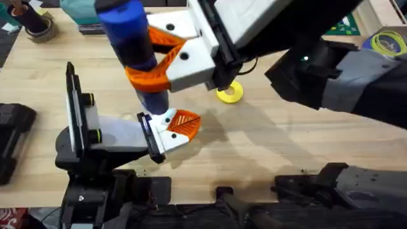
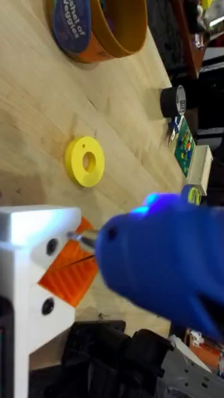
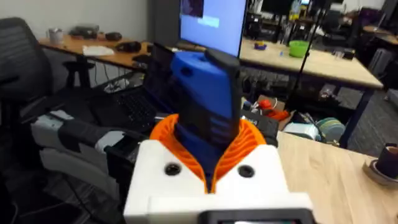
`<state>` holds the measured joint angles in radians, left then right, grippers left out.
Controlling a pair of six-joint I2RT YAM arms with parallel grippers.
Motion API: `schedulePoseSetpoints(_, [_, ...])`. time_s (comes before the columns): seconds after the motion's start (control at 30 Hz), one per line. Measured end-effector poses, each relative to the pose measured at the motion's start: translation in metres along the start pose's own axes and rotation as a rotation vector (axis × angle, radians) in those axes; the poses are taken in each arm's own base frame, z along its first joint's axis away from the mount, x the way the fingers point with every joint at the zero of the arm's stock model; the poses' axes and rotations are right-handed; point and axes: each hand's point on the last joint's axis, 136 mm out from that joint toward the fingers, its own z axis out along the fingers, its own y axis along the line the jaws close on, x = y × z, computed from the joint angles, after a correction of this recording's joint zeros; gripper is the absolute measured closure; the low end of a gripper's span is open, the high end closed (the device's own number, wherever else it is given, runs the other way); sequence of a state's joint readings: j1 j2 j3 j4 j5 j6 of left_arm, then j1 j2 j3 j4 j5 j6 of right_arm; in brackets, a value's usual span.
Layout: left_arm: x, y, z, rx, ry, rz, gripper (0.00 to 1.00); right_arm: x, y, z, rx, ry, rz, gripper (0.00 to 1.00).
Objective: Pick up the gripper from the table and insert it into the empty holder that is missing its gripper. Then pick up a screw, insert it into the mounting hole, and use the screwdriver to tighten it. Finally, clean up the table by picking up the vegetable and placing it into the bucket.
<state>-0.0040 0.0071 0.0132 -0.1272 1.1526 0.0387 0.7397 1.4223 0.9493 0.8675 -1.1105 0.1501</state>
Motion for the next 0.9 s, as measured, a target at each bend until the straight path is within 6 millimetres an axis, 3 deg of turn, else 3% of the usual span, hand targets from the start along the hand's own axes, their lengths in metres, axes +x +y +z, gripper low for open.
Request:
schedulePoseSetpoints(0.37, [0.000, 0.000, 0.000, 0.000, 0.000, 0.000, 0.990, -0.021, -0.036, -0.016, 0.103, 0.049, 0.166, 0.980])
schedulePoseSetpoints(0.57, [0.000, 0.000, 0.000, 0.000, 0.000, 0.000, 0.990, -0.002, -0.067, -0.040, 0.348, 0.292, 0.371, 0.980])
schedulePoseSetpoints(0.63, [0.000, 0.000, 0.000, 0.000, 0.000, 0.000, 0.990, 0.002, -0.074, -0.054, 0.454, 0.402, 0.348, 0.981])
schedulePoseSetpoints(0.77, [0.000, 0.000, 0.000, 0.000, 0.000, 0.000, 0.990, -0.009, -0.091, -0.085, 0.622, 0.577, 0.158, 0.980])
schedulePoseSetpoints(0.9, [0.000, 0.000, 0.000, 0.000, 0.000, 0.000, 0.990, -0.012, -0.099, -0.127, 0.748, 0.780, -0.047, 0.981])
